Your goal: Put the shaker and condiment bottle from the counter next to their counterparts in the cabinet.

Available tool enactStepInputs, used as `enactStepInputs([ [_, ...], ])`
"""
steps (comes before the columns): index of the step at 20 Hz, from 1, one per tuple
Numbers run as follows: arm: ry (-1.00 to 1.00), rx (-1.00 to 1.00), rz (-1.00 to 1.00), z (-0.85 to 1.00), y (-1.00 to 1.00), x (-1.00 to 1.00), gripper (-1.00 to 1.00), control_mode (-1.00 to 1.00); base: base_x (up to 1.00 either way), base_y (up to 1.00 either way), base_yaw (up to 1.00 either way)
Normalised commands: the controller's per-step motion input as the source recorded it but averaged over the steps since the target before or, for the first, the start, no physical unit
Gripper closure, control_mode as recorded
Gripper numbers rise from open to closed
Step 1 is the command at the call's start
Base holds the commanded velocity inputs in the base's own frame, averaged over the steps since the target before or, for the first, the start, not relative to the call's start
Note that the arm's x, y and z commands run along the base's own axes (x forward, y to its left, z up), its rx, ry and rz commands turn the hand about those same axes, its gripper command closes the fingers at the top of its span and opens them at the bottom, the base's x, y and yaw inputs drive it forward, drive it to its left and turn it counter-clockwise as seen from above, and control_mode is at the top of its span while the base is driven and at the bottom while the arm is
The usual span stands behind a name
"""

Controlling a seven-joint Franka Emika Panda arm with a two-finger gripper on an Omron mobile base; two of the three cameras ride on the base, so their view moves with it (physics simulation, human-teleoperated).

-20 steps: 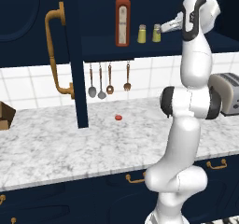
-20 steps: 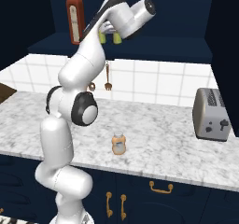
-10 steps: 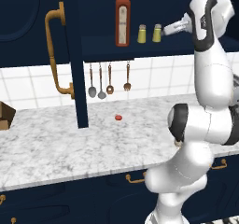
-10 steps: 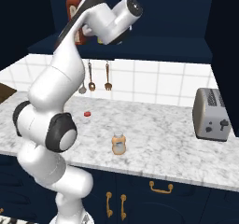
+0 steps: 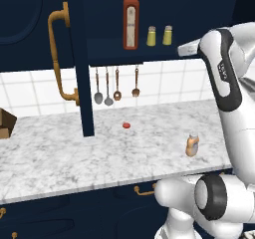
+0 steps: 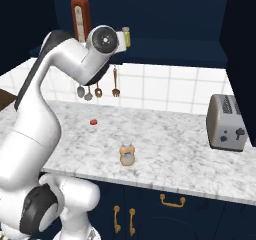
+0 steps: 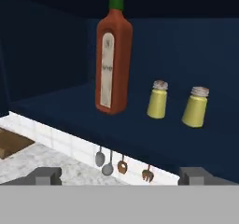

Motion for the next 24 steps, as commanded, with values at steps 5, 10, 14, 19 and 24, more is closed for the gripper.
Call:
enactStepInputs([
  [5,-0.06,0.0,-0.38,-0.02,0.0,-1.0,-1.0,-1.0,0.0,0.0,0.0],
  [10,0.0,0.0,-0.51,-0.21,0.0,-1.0,-1.0,-1.0,0.0,0.0,0.0],
  [14,0.0,0.0,-0.51,-0.33,0.0,-1.0,-1.0,-1.0,0.0,0.0,0.0],
  [19,0.0,0.0,-0.49,-0.5,-0.08,-0.94,-1.0,-1.0,0.0,0.0,0.0],
  [24,-0.08,-0.05,-0.37,-0.82,-0.22,-0.55,-1.0,-1.0,0.0,0.0,0.0],
])
